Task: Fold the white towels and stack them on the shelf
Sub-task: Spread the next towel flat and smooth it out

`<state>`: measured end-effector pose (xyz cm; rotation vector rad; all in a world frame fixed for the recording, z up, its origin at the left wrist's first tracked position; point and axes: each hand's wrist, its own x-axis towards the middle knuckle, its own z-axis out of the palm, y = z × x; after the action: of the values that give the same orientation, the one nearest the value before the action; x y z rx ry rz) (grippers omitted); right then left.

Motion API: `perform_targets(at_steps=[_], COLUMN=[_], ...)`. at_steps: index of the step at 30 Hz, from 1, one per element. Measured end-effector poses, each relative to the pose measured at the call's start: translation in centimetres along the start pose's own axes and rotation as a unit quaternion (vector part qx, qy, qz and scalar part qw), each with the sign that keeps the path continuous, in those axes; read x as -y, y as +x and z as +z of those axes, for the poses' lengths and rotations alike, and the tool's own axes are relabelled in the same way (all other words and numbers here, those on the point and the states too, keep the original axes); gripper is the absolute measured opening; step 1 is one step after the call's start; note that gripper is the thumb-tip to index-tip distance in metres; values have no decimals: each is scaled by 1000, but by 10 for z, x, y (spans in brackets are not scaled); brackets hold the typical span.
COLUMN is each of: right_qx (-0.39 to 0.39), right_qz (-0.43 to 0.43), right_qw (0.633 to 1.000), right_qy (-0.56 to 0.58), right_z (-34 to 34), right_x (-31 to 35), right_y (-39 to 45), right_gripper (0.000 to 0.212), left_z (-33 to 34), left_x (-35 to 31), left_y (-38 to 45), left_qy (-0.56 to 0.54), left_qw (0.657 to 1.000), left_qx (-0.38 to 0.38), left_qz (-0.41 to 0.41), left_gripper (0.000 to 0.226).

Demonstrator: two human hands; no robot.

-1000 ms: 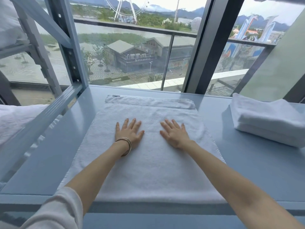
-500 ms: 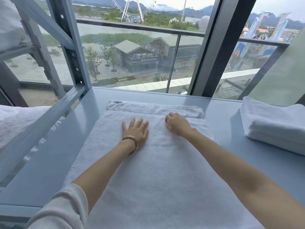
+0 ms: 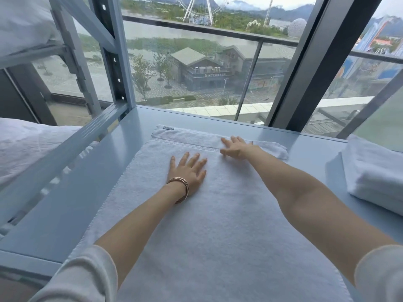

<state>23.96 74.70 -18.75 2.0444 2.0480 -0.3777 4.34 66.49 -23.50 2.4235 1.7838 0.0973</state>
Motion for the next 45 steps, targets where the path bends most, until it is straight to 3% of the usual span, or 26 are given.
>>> perform_targets(at_steps=[8, 11, 14, 17, 20, 22, 23, 25, 29, 32, 35, 37, 40, 43, 45], right_qx=[-71, -157, -347, -445, -457, -446, -440, -421, -408, -450, -424, -369, -355, -372, -373], right_qz=[-28, -74, -167, -212, -225, -219, -214, -189, -142, -186, -253, -236, -149, -84, -60], right_qw=[997, 983, 917, 862, 855, 861, 864, 876, 884, 851, 839, 859, 886, 890, 885], right_qy=[4, -59, -103, -116, -102, -110, -121, -142, -179, -196, -229, -263, -258, -251, -271], right_z=[-10, -13, 1, 22, 42, 48, 49, 43, 22, 19, 44, 58, 50, 46, 64], right_x=[6, 13, 21, 24, 24, 22, 19, 8, -12, -11, -11, -17, -30, -47, -55], right_y=[5, -3, -18, -45, -67, -81, -85, -90, -101, -120, -139, -147, -160, -186, -203], right_gripper=[53, 36, 27, 22, 33, 39, 38, 43, 42, 33, 29, 31, 37, 37, 37], left_z=[0, 0, -4, -11, -10, -14, -16, -30, -57, -66, -56, -48, -50, -53, -43], left_x=[-1, -1, -2, -5, -1, 3, 6, 15, 27, 25, 31, 41, 52, 57, 63], left_y=[0, 7, 24, 30, 29, 28, 28, 29, 19, 0, -21, -33, -45, -62, -72], left_qy=[2, -6, -27, -2, 83, 135, 162, 199, 150, 111, 174, 225, 212, 209, 242], left_qw=[1000, 1000, 998, 980, 936, 905, 895, 897, 915, 931, 933, 927, 916, 893, 893], left_qx=[0, 3, -33, -195, -334, -374, -377, -354, -309, -283, -230, -197, -256, -332, -325], left_qz=[-4, -8, -47, -33, 76, 153, 175, 176, 212, 203, 213, 225, 224, 219, 194], left_gripper=[49, 48, 55, 73, 77, 53, 34, 17, 39, 54, 44, 37, 29, 26, 28])
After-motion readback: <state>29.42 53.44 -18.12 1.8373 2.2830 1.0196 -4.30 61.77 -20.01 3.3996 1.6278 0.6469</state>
